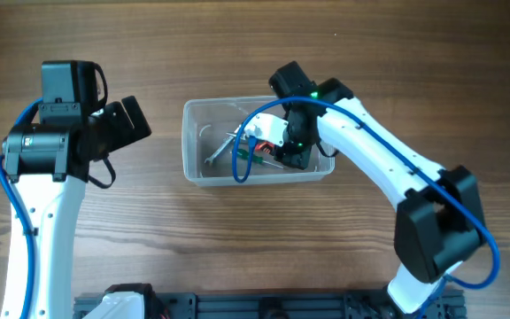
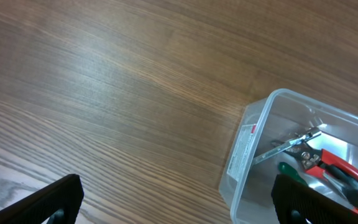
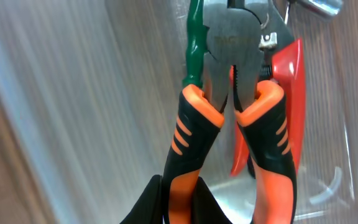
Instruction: Pack container
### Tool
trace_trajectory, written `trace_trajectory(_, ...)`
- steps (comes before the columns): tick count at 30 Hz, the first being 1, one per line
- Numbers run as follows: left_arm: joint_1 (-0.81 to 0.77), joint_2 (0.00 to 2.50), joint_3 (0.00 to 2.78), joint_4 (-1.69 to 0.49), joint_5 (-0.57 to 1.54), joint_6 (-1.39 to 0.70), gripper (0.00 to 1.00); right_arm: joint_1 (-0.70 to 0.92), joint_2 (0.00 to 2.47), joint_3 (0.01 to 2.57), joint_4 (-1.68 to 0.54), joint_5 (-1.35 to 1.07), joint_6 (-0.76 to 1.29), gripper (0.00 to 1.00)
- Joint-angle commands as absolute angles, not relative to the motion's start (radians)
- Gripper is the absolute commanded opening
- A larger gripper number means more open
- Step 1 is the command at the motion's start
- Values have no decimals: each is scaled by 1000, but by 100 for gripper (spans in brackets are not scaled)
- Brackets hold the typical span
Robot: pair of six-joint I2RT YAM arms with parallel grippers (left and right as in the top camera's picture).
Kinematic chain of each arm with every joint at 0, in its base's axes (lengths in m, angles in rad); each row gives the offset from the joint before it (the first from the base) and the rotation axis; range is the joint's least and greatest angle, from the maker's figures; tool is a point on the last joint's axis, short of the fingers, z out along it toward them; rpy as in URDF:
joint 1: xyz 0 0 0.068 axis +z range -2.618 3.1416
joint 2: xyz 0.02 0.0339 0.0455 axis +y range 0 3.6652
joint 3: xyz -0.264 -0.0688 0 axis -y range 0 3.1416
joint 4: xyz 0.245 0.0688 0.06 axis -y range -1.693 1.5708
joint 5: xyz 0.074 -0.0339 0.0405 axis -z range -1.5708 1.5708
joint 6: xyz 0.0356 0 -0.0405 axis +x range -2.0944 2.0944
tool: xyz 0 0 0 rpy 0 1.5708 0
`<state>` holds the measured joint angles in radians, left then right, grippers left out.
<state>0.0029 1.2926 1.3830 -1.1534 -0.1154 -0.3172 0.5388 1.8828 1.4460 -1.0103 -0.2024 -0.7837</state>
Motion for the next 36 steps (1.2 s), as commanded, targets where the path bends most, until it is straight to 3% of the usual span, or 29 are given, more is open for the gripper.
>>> trace_trajectory(1,9,1296,1391,-1158,-121,-323,100,539,1929,1448,-979,-226,-848,4)
trace_trajectory(3,9,1296,1391,-1157,-121,-323,100,539,1957,1448,-975,-226,-860,4)
trace_trajectory(4,9,1296,1391,-1158,-121,-323,100,539,1966,1448,-975,-226,-862,11)
trace_trajectory(7,9,1296,1391,-1157,-121,-323,100,539,1971,1449,-967,-226,-855,48)
trace_trajectory(11,9,1296,1391,-1156,-121,-322,100,536,1952,1489,-955,-219,-736,66)
trace_trajectory(13,9,1296,1391,-1141,-121,-318,100,527,1913,1546,-954,-194,-666,68)
trace_trajectory(14,9,1296,1391,-1113,-121,-308,100,514,1880,1589,-950,-179,-642,75)
trace_trajectory(15,4,1296,1391,-1068,-121,-288,100,496,1848,1636,-947,-173,-644,92)
trace_trajectory(16,-4,1296,1391,-1024,-119,-264,100,471,1818,1683,-928,-162,-640,100)
trace_trajectory(23,-85,1343,1391,-709,-111,-52,100,125,1730,1796,-543,-88,-177,100)
trace_trajectory(28,-18,1401,1391,-530,-212,-52,100,-38,1730,1796,-456,-89,-262,100)
trace_trajectory(31,11,1407,1391,-467,-237,-10,100,-119,1729,1796,-492,-90,-204,100)
trace_trajectory(36,-30,1351,1390,-555,-243,96,100,-172,1716,1791,-545,-89,-208,100)
